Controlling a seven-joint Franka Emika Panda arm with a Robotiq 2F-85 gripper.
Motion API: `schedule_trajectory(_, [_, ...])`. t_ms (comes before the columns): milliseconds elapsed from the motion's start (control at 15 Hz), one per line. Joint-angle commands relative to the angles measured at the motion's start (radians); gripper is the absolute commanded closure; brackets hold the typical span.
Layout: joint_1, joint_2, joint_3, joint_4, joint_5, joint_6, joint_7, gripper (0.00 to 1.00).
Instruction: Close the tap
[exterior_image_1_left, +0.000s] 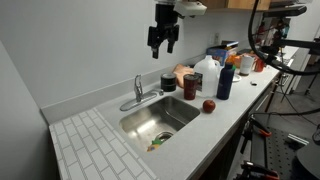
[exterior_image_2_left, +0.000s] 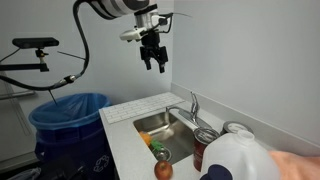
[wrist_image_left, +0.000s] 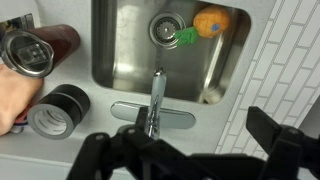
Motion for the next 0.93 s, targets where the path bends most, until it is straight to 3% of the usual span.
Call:
schedule_trajectory(0, [0.013,0.141,-0.026,0.132,-0.038,0.039,-0.013,0.00])
schedule_trajectory(400, [0.021,0.277,-0.062,0.238,-0.078,0.137,-0.025,0.00])
schedule_trajectory(867, [0.026,0.286,-0.072,0.239,-0.059,0.158,-0.039,0.00])
